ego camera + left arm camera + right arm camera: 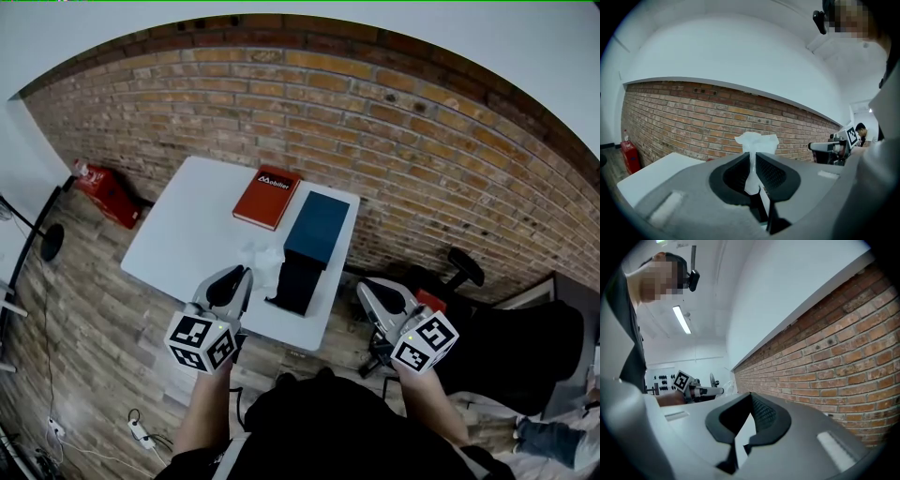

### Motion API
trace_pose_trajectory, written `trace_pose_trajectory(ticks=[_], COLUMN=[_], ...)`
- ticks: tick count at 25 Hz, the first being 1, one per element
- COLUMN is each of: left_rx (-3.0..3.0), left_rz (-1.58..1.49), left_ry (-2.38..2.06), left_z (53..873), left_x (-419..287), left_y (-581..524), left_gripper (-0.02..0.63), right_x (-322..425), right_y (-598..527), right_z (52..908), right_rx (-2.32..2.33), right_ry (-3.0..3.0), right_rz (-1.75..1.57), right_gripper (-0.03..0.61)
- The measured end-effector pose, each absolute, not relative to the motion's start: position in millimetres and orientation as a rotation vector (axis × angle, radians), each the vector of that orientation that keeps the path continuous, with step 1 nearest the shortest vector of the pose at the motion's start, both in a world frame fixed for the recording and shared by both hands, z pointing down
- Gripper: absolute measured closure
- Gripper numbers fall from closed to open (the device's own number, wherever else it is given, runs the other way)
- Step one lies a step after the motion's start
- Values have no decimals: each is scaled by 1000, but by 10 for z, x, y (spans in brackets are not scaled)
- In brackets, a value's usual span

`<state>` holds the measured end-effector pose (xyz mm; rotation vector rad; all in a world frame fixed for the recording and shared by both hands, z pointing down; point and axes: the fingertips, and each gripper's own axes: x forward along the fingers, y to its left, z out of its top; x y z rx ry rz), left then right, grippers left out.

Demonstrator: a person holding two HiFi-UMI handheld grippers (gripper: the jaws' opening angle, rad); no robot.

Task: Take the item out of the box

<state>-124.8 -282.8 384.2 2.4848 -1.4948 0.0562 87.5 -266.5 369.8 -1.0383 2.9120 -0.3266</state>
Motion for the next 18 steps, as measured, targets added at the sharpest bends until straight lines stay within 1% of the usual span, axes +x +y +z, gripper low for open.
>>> trace_pose_trajectory(ticks=[18], left_rx=[2493], left_rz=[67], left_ry=[-1543], left_z=[3804], left_x=[-1250], left_y=[-2823], left_gripper=[571], right_x=[887], right_y=[-2628], right_z=[3848], right_rx=[-1029], right_ry=[2926], right_rz=[-378], right_gripper=[580])
